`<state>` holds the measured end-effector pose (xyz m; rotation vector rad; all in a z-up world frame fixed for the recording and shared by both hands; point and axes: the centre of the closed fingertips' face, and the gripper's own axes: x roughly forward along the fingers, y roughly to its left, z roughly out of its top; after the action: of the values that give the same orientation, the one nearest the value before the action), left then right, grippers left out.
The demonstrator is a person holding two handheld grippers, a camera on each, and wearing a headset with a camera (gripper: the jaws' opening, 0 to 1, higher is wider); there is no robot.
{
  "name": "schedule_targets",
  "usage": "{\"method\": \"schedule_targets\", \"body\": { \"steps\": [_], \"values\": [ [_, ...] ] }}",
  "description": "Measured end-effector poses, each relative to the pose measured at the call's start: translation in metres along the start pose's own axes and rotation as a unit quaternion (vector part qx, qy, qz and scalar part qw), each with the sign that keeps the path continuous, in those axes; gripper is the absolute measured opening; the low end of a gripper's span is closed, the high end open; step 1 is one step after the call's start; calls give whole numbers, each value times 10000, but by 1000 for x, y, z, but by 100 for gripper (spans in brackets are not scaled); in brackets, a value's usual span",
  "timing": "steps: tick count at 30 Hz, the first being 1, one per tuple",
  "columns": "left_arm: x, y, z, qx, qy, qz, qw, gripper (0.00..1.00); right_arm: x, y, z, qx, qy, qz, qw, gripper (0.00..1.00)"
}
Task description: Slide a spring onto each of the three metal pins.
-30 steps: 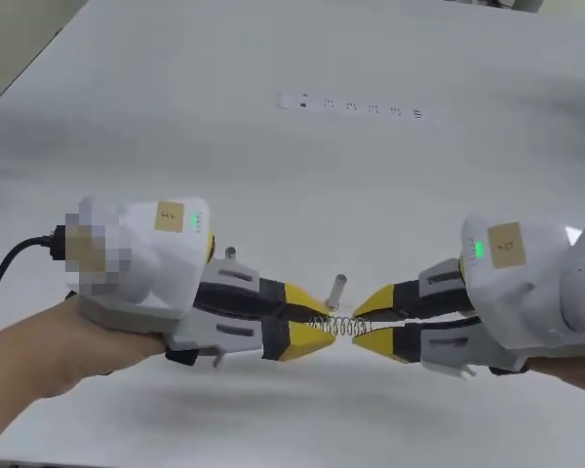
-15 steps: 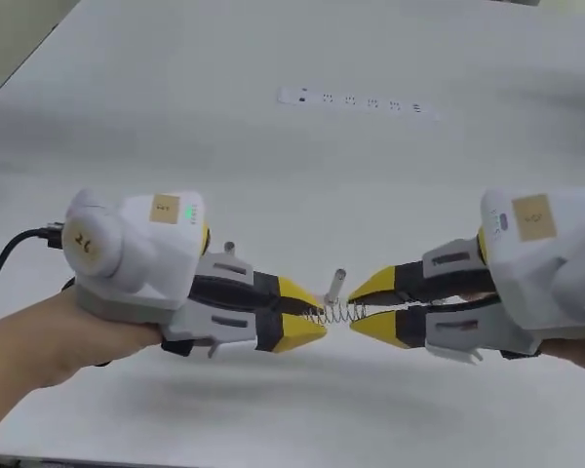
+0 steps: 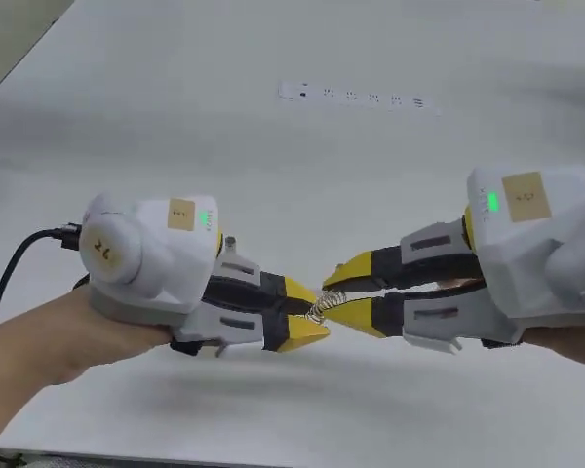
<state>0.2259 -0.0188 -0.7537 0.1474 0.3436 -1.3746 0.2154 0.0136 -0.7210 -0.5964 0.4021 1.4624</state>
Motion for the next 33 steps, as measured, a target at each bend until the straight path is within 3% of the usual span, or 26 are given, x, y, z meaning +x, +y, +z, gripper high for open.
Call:
{"method": "schedule_targets", "body": {
  "steps": [19,33],
  "values": [
    [-3,-3,-4,132,122,20,9998,1,2,3,9,44,-222,-66,9997,6],
    [-3,1,-1,18,86,121,9999,2,2,-2,11,-141,19,-70,9999,6]
  ]
}}
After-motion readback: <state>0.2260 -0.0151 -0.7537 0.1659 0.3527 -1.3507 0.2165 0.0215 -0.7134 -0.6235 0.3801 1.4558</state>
